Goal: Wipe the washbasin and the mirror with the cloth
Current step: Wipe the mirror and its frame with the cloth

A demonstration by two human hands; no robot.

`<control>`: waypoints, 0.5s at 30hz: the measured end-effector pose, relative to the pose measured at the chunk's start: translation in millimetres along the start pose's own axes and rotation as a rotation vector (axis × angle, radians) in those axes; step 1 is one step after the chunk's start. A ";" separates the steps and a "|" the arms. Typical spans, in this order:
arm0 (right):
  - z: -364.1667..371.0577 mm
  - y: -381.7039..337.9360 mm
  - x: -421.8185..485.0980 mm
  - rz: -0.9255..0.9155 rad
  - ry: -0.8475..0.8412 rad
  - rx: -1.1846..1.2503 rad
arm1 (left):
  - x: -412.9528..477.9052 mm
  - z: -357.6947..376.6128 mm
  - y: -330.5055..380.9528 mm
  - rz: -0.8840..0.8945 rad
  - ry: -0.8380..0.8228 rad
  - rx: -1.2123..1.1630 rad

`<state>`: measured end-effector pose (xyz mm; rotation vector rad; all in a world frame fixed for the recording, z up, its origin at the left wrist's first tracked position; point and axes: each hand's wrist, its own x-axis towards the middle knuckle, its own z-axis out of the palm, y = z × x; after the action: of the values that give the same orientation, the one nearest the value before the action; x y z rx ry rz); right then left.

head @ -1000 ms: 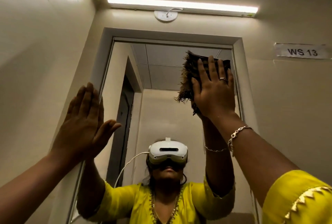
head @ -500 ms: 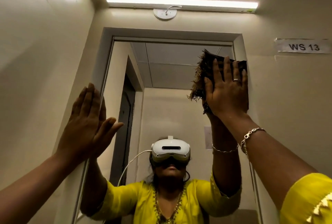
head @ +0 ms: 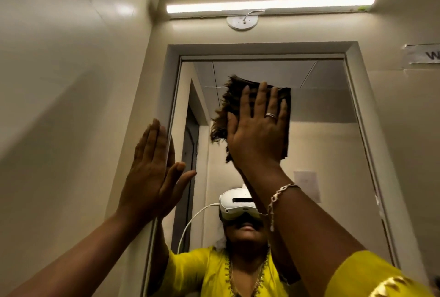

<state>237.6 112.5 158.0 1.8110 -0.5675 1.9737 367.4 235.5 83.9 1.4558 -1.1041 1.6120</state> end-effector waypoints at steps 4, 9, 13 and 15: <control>4.5 -37.2 -1.1 -0.073 -0.037 0.041 | 0.2 0.7 -0.8 0.014 0.024 -0.010; 9.3 -70.0 1.1 -0.171 -0.151 0.085 | 1.1 -3.7 5.4 0.029 0.068 -0.103; 13.1 -83.4 2.5 -0.229 -0.184 0.101 | 1.1 -0.8 1.5 0.031 0.066 -0.090; 14.3 -84.1 3.4 -0.240 -0.183 0.100 | 1.1 0.4 0.2 0.027 0.066 -0.077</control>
<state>295.2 175.2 164.8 2.0298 -0.2910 1.7168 367.1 235.0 84.9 1.3336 -1.1400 1.6071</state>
